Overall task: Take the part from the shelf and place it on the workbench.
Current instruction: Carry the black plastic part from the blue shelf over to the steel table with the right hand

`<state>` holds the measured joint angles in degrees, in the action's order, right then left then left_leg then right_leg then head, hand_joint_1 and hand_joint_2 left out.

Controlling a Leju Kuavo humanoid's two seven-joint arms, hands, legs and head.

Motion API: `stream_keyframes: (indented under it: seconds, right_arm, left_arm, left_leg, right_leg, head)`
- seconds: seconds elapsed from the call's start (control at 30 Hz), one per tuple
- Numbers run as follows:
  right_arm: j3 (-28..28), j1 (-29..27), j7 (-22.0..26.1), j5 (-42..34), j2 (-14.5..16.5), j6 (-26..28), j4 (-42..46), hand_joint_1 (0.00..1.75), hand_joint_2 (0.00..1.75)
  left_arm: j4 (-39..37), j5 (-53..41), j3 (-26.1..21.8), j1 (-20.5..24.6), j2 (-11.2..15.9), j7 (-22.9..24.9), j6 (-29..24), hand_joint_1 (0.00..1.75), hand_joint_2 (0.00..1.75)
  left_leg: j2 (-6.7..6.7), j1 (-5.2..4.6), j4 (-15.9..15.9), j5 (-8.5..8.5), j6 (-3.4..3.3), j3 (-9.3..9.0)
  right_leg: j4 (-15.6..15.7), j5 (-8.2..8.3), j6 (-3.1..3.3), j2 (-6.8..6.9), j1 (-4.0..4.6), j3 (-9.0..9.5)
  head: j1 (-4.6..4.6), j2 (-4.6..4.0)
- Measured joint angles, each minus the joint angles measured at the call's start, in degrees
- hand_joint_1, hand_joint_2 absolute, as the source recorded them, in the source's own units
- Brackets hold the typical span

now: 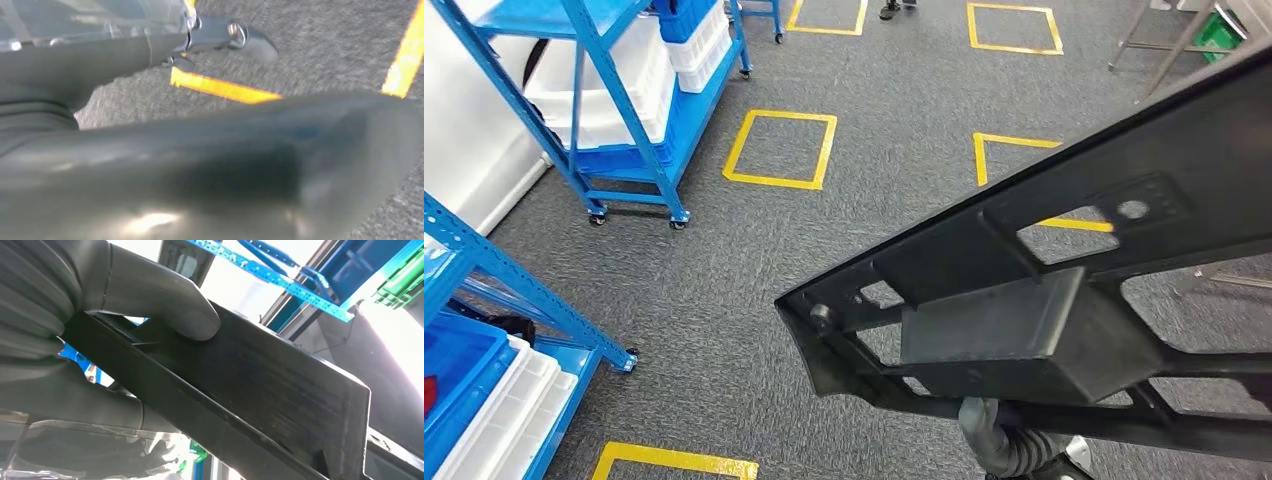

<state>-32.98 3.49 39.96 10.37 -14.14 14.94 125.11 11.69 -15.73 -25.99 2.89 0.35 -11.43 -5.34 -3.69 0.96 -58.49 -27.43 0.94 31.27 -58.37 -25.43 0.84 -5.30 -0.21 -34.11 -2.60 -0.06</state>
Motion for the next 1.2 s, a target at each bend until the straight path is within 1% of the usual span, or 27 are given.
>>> stream_keyframes:
  seconds: [0.03,0.1,0.17,0.23,0.27,0.3,0.33,0.37,0.43,0.47,0.5,0.53,0.6,0.67,0.73,0.77,0.8,0.83,0.87,0.9,0.93,0.97,1.0,1.03,1.1,1.13,1.2]
  right_arm:
    - [-0.18,0.30,0.00,-0.10,-0.13,0.22,0.00,1.75,1.75]
    - [-0.40,0.62,-0.01,-0.19,-0.41,0.43,0.00,1.75,1.75]
    - [-0.58,1.13,-0.01,-0.40,-0.72,0.44,-0.02,1.75,1.75]
    - [-0.80,1.89,-0.01,-0.87,-0.86,0.36,-0.13,1.75,1.75]
    - [-0.92,2.13,-0.01,-1.07,-0.88,0.30,-0.23,1.75,1.75]
    - [-1.04,2.21,-0.01,-1.21,-0.88,0.26,-0.34,1.75,1.75]
    - [-1.13,2.22,-0.01,-1.26,-0.88,0.23,-0.44,1.75,1.75]
    - [-1.22,2.23,-0.01,-1.27,-0.88,0.25,-0.52,1.75,1.75]
    - [-1.43,2.31,-0.01,-1.26,-0.90,0.40,-0.63,1.75,1.75]
    - [-1.60,2.40,0.00,-1.25,-0.92,0.54,-0.67,1.75,1.75]
    - [-1.82,2.50,0.00,-1.25,-0.95,0.69,-0.70,1.75,1.75]
    - [-2.01,2.59,0.00,-1.25,-0.97,0.84,-0.74,1.75,1.75]
    - [-2.30,2.67,-0.01,-1.25,-1.00,1.06,-0.78,1.75,1.75]
    - [-2.52,2.78,0.00,-1.25,-1.03,1.21,-0.80,1.75,1.75]
    - [-2.84,2.95,0.00,-1.26,-1.06,1.31,-0.87,1.75,1.75]
    - [-3.00,3.00,-0.01,-1.26,-1.06,1.37,-0.95,1.75,1.75]
    - [-3.18,3.00,-0.01,-1.27,-1.07,1.44,-1.06,1.75,1.75]
    - [-3.37,3.00,-0.01,-1.29,-1.08,1.50,-1.20,1.75,1.75]
    - [-3.57,2.99,-0.01,-1.33,-1.08,1.52,-1.36,1.75,1.75]
    - [-3.78,2.99,-0.01,-1.38,-1.08,1.50,-1.50,1.75,1.75]
    - [-3.97,3.00,-0.01,-1.45,-1.07,1.41,-1.65,1.75,1.75]
    - [-4.15,3.10,-0.01,-1.53,-1.04,1.32,-1.80,1.75,1.75]
    - [-4.33,3.29,-0.01,-1.70,-0.98,1.15,-1.96,1.75,1.75]
    - [-4.51,3.57,-0.01,-1.96,-0.84,0.84,-2.19,1.75,1.75]
    - [-4.77,4.16,-0.02,-2.60,-0.38,-0.13,-2.75,1.75,1.75]
    - [-4.80,4.35,-0.02,-2.86,-0.13,-0.67,-3.06,1.75,1.75]
    - [-4.81,4.61,-0.02,-3.11,0.35,-1.54,-3.59,1.75,1.75]
  left_arm:
    - [0.00,0.01,-0.07,0.07,0.01,-0.04,-0.02,0.00,0.00]
    - [0.00,0.02,-0.12,0.25,-0.03,-0.10,-0.07,0.00,0.00]
    - [0.00,0.02,-0.17,0.33,-0.09,-0.10,-0.09,0.00,0.00]
    - [0.00,-0.01,-0.33,0.21,-0.11,0.07,-0.18,0.00,0.00]
    - [0.00,-0.02,-0.46,0.09,-0.11,0.24,-0.27,0.00,0.00]
    - [0.00,-0.06,-0.61,0.00,-0.11,0.45,-0.37,0.00,0.00]
    - [0.00,-0.10,-0.74,-0.03,-0.13,0.63,-0.46,0.00,0.00]
    - [0.00,-0.15,-0.87,-0.01,-0.15,0.81,-0.55,0.00,0.00]
    - [0.00,-0.20,-1.04,0.08,-0.24,1.11,-0.67,0.00,0.00]
    - [0.00,-0.22,-1.10,0.11,-0.28,1.22,-0.74,0.00,0.00]
    - [0.00,-0.26,-1.16,0.12,-0.31,1.30,-0.78,0.00,0.00]
    - [0.00,-0.33,-1.22,0.13,-0.32,1.36,-0.81,0.00,0.00]
    - [0.00,-0.48,-1.31,0.21,-0.35,1.44,-0.82,0.00,0.00]
    - [0.00,-0.54,-1.35,0.33,-0.42,1.46,-0.81,0.00,0.00]
    - [0.00,-0.56,-1.42,0.28,-0.50,1.49,-0.80,0.00,0.00]
    - [0.00,-0.56,-1.46,0.16,-0.52,1.54,-0.81,0.00,0.00]
    - [0.00,-0.55,-1.50,0.03,-0.52,1.62,-0.81,0.00,0.00]
    - [0.00,-0.52,-1.56,-0.07,-0.52,1.69,-0.82,0.00,0.00]
    - [0.00,-0.48,-1.66,-0.12,-0.52,1.74,-0.85,0.00,0.00]
    - [0.00,-0.42,-1.81,-0.11,-0.52,1.76,-0.89,0.00,0.00]
    - [0.00,-0.35,-2.03,-0.08,-0.51,1.75,-0.93,0.00,0.00]
    - [0.00,-0.30,-2.26,-0.07,-0.51,1.74,-0.97,0.00,0.00]
    - [0.00,-0.33,-2.45,-0.07,-0.50,1.73,-0.99,0.00,0.00]
    - [0.00,-0.39,-2.61,-0.05,-0.50,1.73,-0.99,0.00,0.00]
    - [0.00,-0.60,-2.78,0.04,-0.53,1.73,-1.08,0.00,0.00]
    - [0.00,-0.68,-2.83,0.13,-0.60,1.74,-1.20,0.00,0.00]
    - [0.00,-0.80,-2.89,0.22,-0.75,1.76,-1.57,0.00,0.00]
  left_leg:
    - [-0.35,-0.08,0.51,-0.17,-0.21,-0.18]
    - [0.69,-0.11,0.85,0.12,-0.83,-0.30]
    - [1.97,0.06,1.32,0.51,-1.61,-0.44]
    - [3.35,-0.04,1.48,0.61,-2.04,-0.43]
    - [4.07,-0.16,1.47,0.59,-2.10,-0.41]
    - [4.77,-0.25,1.46,0.55,-2.11,-0.40]
    - [5.43,-0.31,1.45,0.49,-2.10,-0.41]
    - [6.02,-0.35,1.44,0.43,-2.03,-0.46]
    - [7.02,-0.43,1.44,0.20,-1.75,-0.73]
    - [7.45,-0.54,1.42,0.05,-1.51,-0.86]
    - [7.86,-0.63,1.41,-0.08,-1.23,-0.96]
    - [8.27,-0.70,1.43,-0.18,-0.94,-1.05]
    - [8.93,-0.70,1.50,-0.38,-0.34,-1.19]
    - [7.52,-0.53,-0.36,-1.88,0.22,-0.57]
    - [5.11,-0.36,-6.84,-5.50,0.59,2.29]
    - [4.49,-0.33,-10.97,-7.31,0.70,4.26]
    - [4.28,-0.33,-14.08,-8.22,0.79,5.84]
    - [4.21,-0.31,-15.36,-8.00,0.84,6.61]
    - [4.14,-0.27,-14.39,-6.66,0.85,6.35]
    - [3.84,-0.20,-11.29,-4.47,0.81,5.07]
    - [2.84,-0.06,-7.18,-2.29,0.73,3.34]
    - [1.53,0.11,-3.35,-0.80,0.60,1.72]
    - [0.41,0.19,-0.76,-0.01,0.46,0.66]
    - [-0.33,0.20,0.41,0.06,0.24,0.22]
    - [0.34,0.08,0.68,0.05,-0.41,0.08]
    - [1.00,0.11,0.91,0.23,-0.86,-0.06]
    - [2.33,0.19,1.45,0.63,-1.67,-0.25]
  right_leg:
    - [-0.05,0.13,-0.41,-0.55,-0.10,-0.26]
    - [-0.08,0.30,-1.14,-1.27,-0.33,-0.60]
    - [-2.46,-1.23,-1.60,0.58,-0.21,-1.82]
    - [-9.18,-4.79,-1.92,3.54,-0.18,-5.05]
    - [-13.07,-6.38,-2.07,4.30,-0.30,-6.91]
    - [-15.66,-7.06,-2.17,4.68,-0.41,-8.15]
    - [-16.25,-6.72,-2.19,4.90,-0.49,-8.38]
    - [-14.43,-5.38,-2.13,5.11,-0.53,-7.36]
    - [-6.22,-2.02,-1.72,6.69,-0.28,-2.87]
    - [-2.67,-0.97,-1.41,7.51,-0.02,-1.03]
    - [-0.46,-0.53,-1.10,8.13,0.24,0.07]
    - [0.26,-0.63,-0.83,8.26,0.49,0.32]
    - [0.44,-0.37,-0.31,7.11,0.42,0.19]
    - [0.95,-0.03,0.31,6.11,0.10,0.34]
    - [1.20,0.17,0.77,5.17,-0.01,0.41]
    - [1.18,0.19,0.91,4.62,0.02,0.37]
    - [1.15,0.20,0.94,3.98,0.05,0.36]
    - [1.10,0.20,0.96,3.32,0.06,0.38]
    - [1.02,0.18,0.93,2.63,0.04,0.43]
    - [0.91,0.13,0.85,1.95,0.02,0.51]
    - [0.76,0.05,0.72,1.36,-0.02,0.54]
    - [0.46,-0.06,0.48,0.74,0.05,0.42]
    - [0.23,-0.08,0.14,0.14,0.05,0.20]
    - [0.07,-0.03,-0.23,-0.45,0.01,-0.09]
    - [0.08,0.24,-1.03,-1.68,-0.16,-0.51]
    - [-0.16,0.09,-1.32,-1.44,-0.16,-0.72]
    - [-3.39,-1.92,-1.75,0.93,-0.08,-2.31]
  head:
    - [0.01,0.00]
    - [0.00,0.00]
    - [0.01,0.00]
    - [0.02,-0.01]
    - [0.02,-0.01]
    - [0.02,-0.01]
    - [0.02,-0.01]
    - [0.02,-0.01]
    - [0.02,-0.01]
    - [0.02,-0.01]
    - [0.02,-0.01]
    - [0.02,-0.01]
    - [0.02,0.00]
    - [0.02,0.00]
    - [0.01,-0.01]
    - [0.01,-0.01]
    - [0.01,-0.01]
    - [0.01,-0.01]
    - [0.01,-0.01]
    - [0.01,-0.01]
    - [0.00,-0.01]
    - [0.01,-0.01]
    - [0.01,0.00]
    - [0.01,0.01]
    - [0.01,0.01]
    - [0.01,0.00]
    - [0.02,0.00]
